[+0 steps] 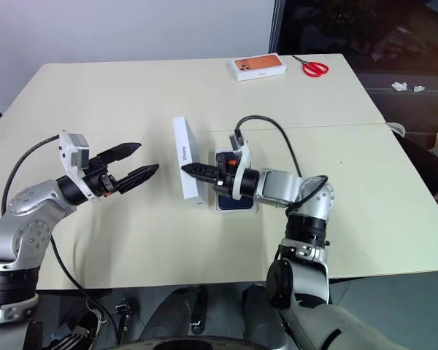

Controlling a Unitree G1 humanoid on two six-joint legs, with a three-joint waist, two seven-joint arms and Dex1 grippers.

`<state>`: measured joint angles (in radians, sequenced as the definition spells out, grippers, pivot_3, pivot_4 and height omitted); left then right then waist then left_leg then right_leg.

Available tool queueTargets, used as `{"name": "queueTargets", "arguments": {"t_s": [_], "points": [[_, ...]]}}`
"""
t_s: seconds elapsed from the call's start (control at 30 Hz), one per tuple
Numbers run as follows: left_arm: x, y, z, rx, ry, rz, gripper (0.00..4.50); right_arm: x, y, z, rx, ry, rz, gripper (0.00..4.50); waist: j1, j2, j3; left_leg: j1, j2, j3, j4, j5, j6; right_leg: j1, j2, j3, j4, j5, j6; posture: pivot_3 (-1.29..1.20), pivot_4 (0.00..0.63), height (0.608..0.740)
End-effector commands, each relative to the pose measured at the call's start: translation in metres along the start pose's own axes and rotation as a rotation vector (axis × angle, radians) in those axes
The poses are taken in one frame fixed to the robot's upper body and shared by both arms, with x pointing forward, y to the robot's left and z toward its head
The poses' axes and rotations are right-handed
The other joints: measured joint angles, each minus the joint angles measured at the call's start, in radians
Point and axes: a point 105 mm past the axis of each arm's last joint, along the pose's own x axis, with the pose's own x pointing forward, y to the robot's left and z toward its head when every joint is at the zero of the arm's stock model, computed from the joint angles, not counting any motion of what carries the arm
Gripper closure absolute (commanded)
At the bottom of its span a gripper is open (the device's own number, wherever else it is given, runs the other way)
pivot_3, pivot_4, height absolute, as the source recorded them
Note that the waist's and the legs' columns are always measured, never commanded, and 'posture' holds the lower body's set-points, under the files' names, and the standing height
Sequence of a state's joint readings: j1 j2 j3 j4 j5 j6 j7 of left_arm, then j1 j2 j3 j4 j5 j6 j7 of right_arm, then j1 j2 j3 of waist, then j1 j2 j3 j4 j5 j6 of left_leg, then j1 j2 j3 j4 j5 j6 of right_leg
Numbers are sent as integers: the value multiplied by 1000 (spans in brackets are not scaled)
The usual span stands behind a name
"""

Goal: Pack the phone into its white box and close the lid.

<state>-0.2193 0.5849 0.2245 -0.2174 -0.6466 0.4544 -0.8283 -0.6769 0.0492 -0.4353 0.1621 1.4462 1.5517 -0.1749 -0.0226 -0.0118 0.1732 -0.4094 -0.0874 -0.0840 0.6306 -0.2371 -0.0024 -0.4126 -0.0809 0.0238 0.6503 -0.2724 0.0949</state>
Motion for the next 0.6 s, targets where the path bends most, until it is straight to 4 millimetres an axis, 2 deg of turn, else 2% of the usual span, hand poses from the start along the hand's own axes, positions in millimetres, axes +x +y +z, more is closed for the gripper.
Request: {"name": "queueTargets", "arguments": {"t_s": [0.03, 0.1, 0.23, 0.33, 0.53, 0.6], "points": [[-2, -2, 7, 12, -29, 12, 246, 4, 13, -1, -22, -13, 52, 4491, 1, 0, 0, 0, 0, 0, 0, 0, 0, 0, 0, 0, 0, 0, 0, 0, 150, 740], [1, -6, -3, -14, -15, 4, 882, 3, 6, 3, 7, -44, 22, 4500, 2, 0, 0, 0, 0, 0, 0, 0, 0, 0, 0, 0, 0, 0, 0, 0, 150, 740], [12, -14, -21, -44, -5, -6, 2869, -2, -7, 8, 25, -87, -44, 4500, 6, 0, 0, 0, 0, 0, 0, 0, 0, 1, 0, 0, 0, 0, 0, 0, 150, 740], [33, -27, -36, -82, -9, -37, 4431, -9, -11, 10, 19, -105, -75, 4500, 6, 0, 0, 0, -1, 0, 0, 0, 0, 1, -1, 0, -1, 0, 0, 0, 150, 740], [55, -34, -40, -84, -37, -55, 4431, -21, -19, 5, 29, -121, -119, 4500, 4, 0, -1, 0, 0, 0, 0, 0, 0, 1, 0, -1, -1, 0, 0, 0, 150, 740], [60, -35, -41, -81, -41, -60, 4500, -26, -21, 6, 48, -134, -120, 3877, 4, 0, -1, 0, 0, 0, 0, 0, 0, 1, 0, 0, -1, 0, 0, 0, 150, 740]]}}
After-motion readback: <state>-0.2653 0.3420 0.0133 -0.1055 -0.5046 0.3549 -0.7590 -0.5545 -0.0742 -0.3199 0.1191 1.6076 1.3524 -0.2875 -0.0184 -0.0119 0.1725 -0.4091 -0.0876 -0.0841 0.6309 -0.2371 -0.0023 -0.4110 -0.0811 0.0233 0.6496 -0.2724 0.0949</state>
